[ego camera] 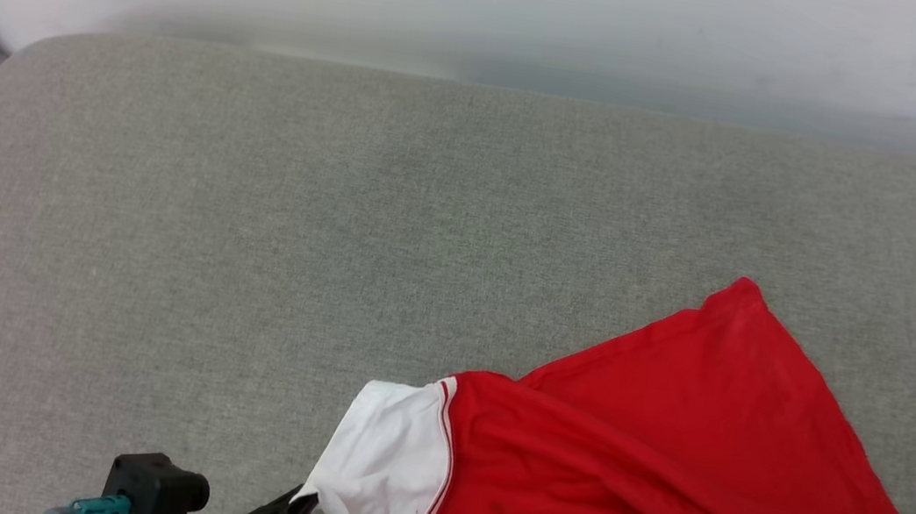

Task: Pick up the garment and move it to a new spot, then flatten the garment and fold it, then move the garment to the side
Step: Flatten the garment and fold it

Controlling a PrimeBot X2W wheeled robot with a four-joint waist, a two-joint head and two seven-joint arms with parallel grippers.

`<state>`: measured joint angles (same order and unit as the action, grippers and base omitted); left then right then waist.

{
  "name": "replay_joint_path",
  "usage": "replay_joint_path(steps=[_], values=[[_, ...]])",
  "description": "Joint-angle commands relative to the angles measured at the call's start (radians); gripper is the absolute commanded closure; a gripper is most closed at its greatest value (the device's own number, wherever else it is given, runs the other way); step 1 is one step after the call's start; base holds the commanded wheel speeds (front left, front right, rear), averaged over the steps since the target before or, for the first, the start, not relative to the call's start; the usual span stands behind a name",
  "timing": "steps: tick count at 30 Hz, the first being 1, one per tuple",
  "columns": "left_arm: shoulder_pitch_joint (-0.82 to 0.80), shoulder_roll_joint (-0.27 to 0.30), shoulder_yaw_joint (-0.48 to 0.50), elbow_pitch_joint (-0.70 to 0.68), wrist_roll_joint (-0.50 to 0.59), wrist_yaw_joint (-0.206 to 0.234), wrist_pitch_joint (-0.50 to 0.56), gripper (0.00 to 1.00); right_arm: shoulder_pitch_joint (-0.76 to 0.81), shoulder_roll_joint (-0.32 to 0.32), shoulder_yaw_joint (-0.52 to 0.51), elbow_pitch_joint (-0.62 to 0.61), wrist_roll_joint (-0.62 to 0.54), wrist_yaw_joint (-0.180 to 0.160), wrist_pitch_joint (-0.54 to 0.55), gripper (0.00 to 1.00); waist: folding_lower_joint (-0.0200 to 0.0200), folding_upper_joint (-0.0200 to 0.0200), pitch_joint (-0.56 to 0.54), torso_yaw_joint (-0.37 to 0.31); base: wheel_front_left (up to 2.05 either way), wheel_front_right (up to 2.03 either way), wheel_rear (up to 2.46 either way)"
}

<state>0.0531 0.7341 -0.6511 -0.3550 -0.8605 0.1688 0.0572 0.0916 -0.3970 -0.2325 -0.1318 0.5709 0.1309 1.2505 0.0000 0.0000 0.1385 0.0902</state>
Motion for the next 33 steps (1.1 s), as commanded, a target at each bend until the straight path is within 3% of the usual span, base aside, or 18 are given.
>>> replay_joint_path(steps=[1, 6, 13, 23, 27, 33], values=[[-0.013, 0.0, -0.001, -0.005, 0.004, 0.005, -0.004, 1.0, -0.033, -0.012, 0.005, -0.019, 0.011, 0.0, 0.002, 0.0, 0.0, 0.0, 0.014, 0.008, 0.0, 0.0, 0.0], [-0.035, -0.002, -0.002, -0.014, 0.02, -0.001, -0.003, 1.0, -0.167, -0.026, 0.011, -0.075, 0.041, 0.0, 0.027, 0.0, 0.0, 0.0, 0.059, 0.037, 0.0, 0.0, 0.0], [-0.097, -0.016, -0.018, -0.041, 0.06, -0.018, 0.008, 1.0, -0.377, -0.008, 0.066, -0.09, -0.013, 0.0, 0.087, 0.0, 0.0, 0.0, 0.156, 0.106, 0.0, 0.0, 0.0], [-0.172, -0.073, -0.044, -0.033, 0.083, -0.058, -0.003, 1.0, -0.57, 0.025, 0.09, 0.075, -0.174, 0.0, 0.091, 0.0, 0.0, 0.0, 0.263, 0.215, 0.0, 0.0, 0.0], [-0.193, -0.092, -0.055, -0.021, 0.089, -0.074, -0.011, 1.0, -0.595, 0.002, 0.093, 0.135, -0.227, 0.0, 0.079, 0.0, 0.0, 0.0, 0.291, 0.245, 0.0, 0.0, 0.0], [-0.222, -0.13, -0.074, 0.005, 0.091, -0.098, -0.024, 1.0, -0.587, 0.023, 0.075, 0.241, -0.266, 0.0, 0.051, 0.0, 0.0, 0.0, 0.318, 0.274, 0.0, 0.0, 0.0]])
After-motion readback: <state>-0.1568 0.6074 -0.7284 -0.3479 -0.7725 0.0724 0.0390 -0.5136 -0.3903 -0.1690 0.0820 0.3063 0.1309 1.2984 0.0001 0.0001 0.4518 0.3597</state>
